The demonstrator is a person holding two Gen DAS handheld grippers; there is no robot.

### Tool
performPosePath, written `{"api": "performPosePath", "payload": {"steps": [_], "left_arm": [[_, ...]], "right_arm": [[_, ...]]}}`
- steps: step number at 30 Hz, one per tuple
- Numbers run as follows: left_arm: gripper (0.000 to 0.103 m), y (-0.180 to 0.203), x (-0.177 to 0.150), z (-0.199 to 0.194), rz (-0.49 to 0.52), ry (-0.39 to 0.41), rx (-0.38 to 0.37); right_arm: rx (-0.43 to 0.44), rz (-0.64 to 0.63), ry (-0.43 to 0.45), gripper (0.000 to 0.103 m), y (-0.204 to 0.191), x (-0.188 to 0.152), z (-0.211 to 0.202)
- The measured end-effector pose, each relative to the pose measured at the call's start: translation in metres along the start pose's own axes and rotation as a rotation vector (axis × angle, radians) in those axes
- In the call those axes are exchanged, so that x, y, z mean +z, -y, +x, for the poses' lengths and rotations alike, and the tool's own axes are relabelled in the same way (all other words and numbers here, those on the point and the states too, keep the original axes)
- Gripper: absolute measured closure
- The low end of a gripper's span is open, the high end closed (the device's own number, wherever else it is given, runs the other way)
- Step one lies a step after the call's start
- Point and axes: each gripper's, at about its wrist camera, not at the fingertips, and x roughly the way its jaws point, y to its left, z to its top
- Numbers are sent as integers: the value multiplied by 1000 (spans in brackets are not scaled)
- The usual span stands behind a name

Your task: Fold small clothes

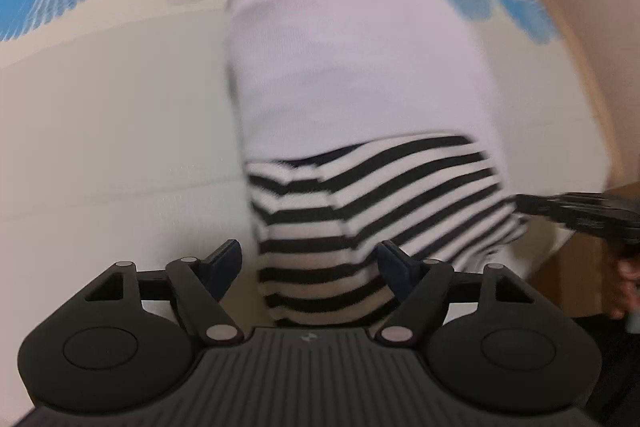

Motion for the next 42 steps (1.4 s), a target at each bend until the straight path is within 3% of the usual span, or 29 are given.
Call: {"api": "performPosePath", "payload": {"steps": [1, 3, 4, 8, 10, 17, 18, 22, 24, 25, 26, 29, 32, 34, 36, 39, 41, 42], "left_arm": [[23, 3, -2, 3, 34, -18, 15], [17, 11, -9, 19, 142, -77, 148], [17, 12, -11, 22, 164, -90, 161], [20, 6, -6, 9, 114, -63, 119], [21, 3, -3, -3, 87, -9, 90], [21, -22, 14, -33, -162, 146, -28], [21, -28, 16, -34, -205, 155, -39], [21, -43, 28, -29, -335, 161, -77], [21, -47, 31, -24, -376, 153, -89], [21, -52, 34, -20, -394, 148, -96], [21, -56, 35, -18, -408, 144, -106], [21, -64, 47, -7, -421, 127, -144], [20, -69, 57, 6, -426, 107, -186], [20, -69, 62, 16, -420, 92, -192], [20, -69, 65, 25, -422, 72, -203], [19, -70, 69, 38, -439, 50, -242], [17, -70, 72, 46, -434, 45, -255], [17, -71, 73, 49, -434, 42, -262]], "right_arm": [[-6, -8, -3, 103, -2, 2, 0], [-28, -31, -14, 103, -1, 1, 3], [-32, -34, -22, 103, -2, 1, 5], [-28, -52, -13, 100, -7, 3, 5], [-27, -40, 43, 96, -10, 6, -6], [26, 18, 270, 52, -20, 24, -26], [34, 44, 288, 51, -20, 30, -24], [49, 135, 263, 51, -18, 49, 1], [27, 109, 213, 55, -24, 54, 15], [17, 75, 195, 74, -28, 54, 21], [13, 31, 178, 101, -33, 54, 25], [-13, 10, 188, 101, -34, 52, 20], [-52, 140, 150, 101, -11, 49, 20], [-90, 67, 103, 101, -17, 46, 29], [-97, 11, 111, 101, -24, 46, 31], [-49, 109, 150, 87, -14, 51, 21], [-40, 187, 204, 46, -5, 53, 13], [-52, 217, 220, 39, -1, 54, 13]]}}
